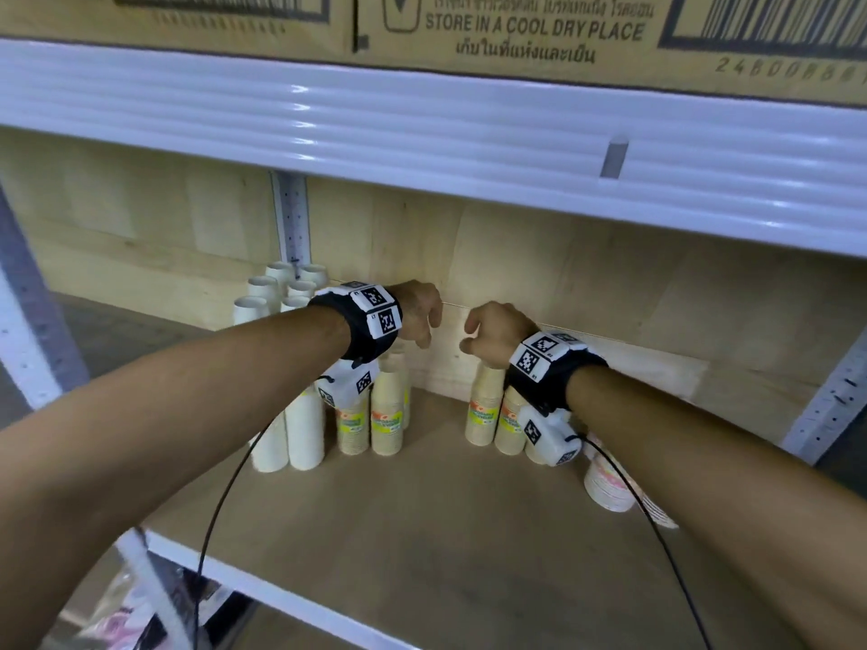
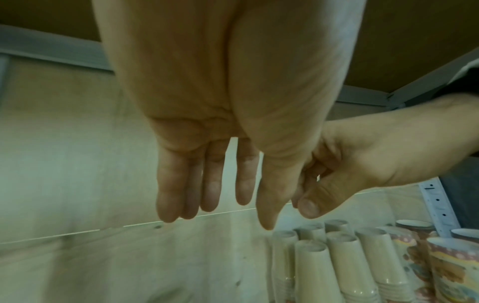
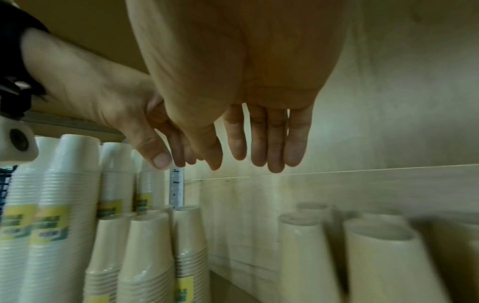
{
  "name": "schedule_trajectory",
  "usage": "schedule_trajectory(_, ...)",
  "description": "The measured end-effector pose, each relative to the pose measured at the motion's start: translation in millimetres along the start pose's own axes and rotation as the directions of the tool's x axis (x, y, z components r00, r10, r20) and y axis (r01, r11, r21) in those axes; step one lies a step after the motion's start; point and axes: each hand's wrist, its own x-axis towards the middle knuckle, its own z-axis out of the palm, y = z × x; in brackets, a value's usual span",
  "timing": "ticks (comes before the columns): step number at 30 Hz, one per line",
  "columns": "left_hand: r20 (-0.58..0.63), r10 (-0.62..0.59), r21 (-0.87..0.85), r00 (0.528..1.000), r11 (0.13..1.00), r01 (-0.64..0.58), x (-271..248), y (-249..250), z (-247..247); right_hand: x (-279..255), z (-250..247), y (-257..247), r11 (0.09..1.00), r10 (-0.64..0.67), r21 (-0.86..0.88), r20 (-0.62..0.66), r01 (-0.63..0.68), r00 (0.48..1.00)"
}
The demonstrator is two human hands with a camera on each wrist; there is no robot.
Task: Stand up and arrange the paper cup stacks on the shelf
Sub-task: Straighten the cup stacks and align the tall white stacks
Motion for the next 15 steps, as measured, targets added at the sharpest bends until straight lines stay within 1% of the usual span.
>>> schedule_trajectory(4,0.01,-0.053,0.027,0.999,0.998,0.052,-20,-23,4,1,16,-26,0.998,-0.051,0.03,0.043,0.05,0.998)
schedule_trajectory(8,0.015,-0.059,0.095,0.998,0.994,0.057,-36,-33,10,0,30,-46,0.995,-0.09,0.053,0.063,0.087,0.994)
schedule_trajectory(12,0.046,-0.119,0.126,0.992,0.986,0.112,-43,-44,24,0,46,-62,0.989,-0.135,0.074,0.106,0.127,0.985)
schedule_trajectory(15,0.073,-0.17,0.118,0.983,0.98,0.161,-46,-49,31,1,55,-71,0.988,-0.144,0.075,0.12,0.136,0.982)
